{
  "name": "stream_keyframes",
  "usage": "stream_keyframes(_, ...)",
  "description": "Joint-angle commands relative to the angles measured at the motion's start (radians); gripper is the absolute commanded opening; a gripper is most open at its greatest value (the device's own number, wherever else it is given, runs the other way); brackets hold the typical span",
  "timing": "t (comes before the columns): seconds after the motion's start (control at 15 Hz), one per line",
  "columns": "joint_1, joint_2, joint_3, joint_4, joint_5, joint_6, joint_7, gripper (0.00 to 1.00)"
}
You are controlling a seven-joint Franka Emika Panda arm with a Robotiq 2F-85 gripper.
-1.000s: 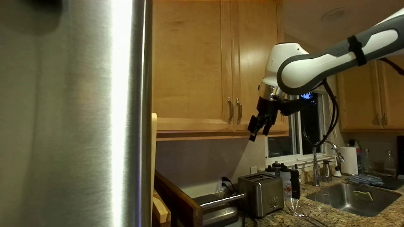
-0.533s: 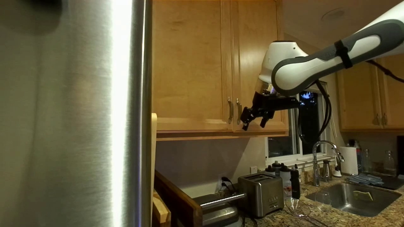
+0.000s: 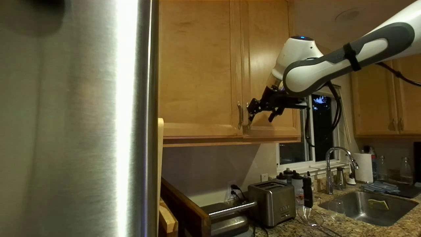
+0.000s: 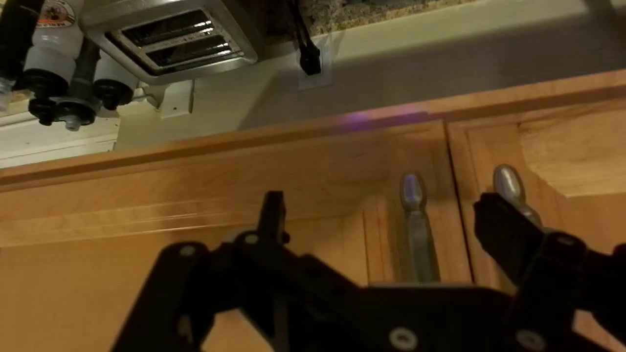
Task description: Open the right cabinet door and put the brown object then close the cabinet door
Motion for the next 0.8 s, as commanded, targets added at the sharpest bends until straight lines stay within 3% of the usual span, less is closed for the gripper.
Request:
stream_keyframes(0.0,-0.026,0.052,0.008,0.033,0.005,0.081,0.057,1.0)
stream_keyframes(0.2,-0.023,0.088,-0.003,0.048,0.016,0.132,0.058,1.0)
stream_keyframes(0.27,-0.023,0.096,-0.004,0.054,0.013,0.14,0.059,0.75)
stream_keyframes(0.4,-0.021,0.104,-0.006,0.063,0.006,0.144,0.055,0.67)
stream_keyframes(0.73,-0.018,0.08,-0.002,0.053,-0.002,0.151,0.048,0.34)
